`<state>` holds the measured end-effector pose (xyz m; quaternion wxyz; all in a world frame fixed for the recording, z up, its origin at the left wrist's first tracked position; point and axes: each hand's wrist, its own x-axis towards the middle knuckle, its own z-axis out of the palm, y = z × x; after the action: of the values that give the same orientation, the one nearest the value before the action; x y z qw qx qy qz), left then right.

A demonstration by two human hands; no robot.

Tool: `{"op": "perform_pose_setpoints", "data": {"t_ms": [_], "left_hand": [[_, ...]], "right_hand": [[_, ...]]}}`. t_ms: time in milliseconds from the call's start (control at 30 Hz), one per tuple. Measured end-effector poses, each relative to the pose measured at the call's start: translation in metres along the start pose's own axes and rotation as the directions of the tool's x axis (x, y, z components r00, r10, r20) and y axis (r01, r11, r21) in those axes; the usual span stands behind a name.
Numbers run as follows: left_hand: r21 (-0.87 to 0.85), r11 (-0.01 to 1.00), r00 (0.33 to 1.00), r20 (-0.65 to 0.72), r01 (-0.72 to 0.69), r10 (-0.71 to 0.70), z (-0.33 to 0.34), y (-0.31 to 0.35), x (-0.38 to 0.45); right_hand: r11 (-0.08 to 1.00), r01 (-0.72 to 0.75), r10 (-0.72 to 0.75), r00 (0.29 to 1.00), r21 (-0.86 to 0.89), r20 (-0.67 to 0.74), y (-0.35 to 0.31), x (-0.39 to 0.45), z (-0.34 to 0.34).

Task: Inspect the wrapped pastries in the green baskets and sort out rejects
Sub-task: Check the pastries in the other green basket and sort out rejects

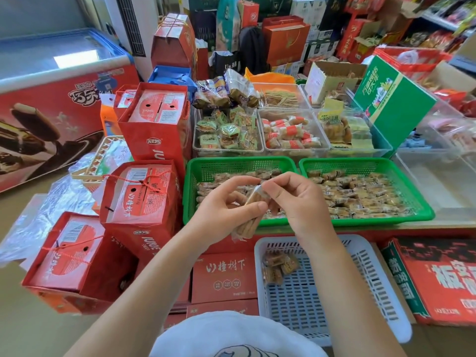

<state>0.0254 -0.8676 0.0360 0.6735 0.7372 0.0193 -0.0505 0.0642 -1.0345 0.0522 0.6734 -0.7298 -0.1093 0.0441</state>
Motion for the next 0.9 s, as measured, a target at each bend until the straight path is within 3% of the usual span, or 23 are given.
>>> {"op": "perform_pose_setpoints", "data": {"t_ms": [133,233,333,467,633,800,900], "left_hand": [[-0.008,0.999,0.999,-0.024,0.043,-0.043,0.001,-0.003,0.004],[-0.109,0.991,0.991,-0.102,0.071,-0.083,0.004,-0.005,0.008],[-0.31,0.948,0.96,-0.234,0.079,-0.156,0.005,-0.009,0.014],[-0.451,0.892,0.931,-0.336,-0.025,-0.144,0.003,-0.008,0.016],[-0.53,0.847,0.944,-0.298,-0.042,-0.14,0.005,-0.009,0.014],[-0.591,0.806,0.927,-0.291,0.021,-0.237,0.001,-0.014,0.017],[-0.536,0.844,0.913,-0.34,0.006,-0.223,-0.006,-0.017,0.018]], "right_hand": [[0.999,-0.031,0.031,0.999,0.031,-0.023,0.006,0.004,0.004],[0.999,-0.03,0.031,0.997,0.011,-0.074,0.008,0.003,0.007],[0.992,-0.078,0.073,0.996,-0.099,-0.054,0.016,0.001,0.013],[0.956,-0.119,0.112,0.993,-0.267,-0.042,0.026,-0.002,0.019],[0.992,-0.123,0.118,0.989,-0.041,-0.093,0.025,0.001,0.015],[0.998,-0.052,0.055,0.99,0.021,-0.133,0.024,0.005,0.013],[0.992,-0.068,0.085,0.984,0.11,-0.154,0.022,0.008,0.005]]}}
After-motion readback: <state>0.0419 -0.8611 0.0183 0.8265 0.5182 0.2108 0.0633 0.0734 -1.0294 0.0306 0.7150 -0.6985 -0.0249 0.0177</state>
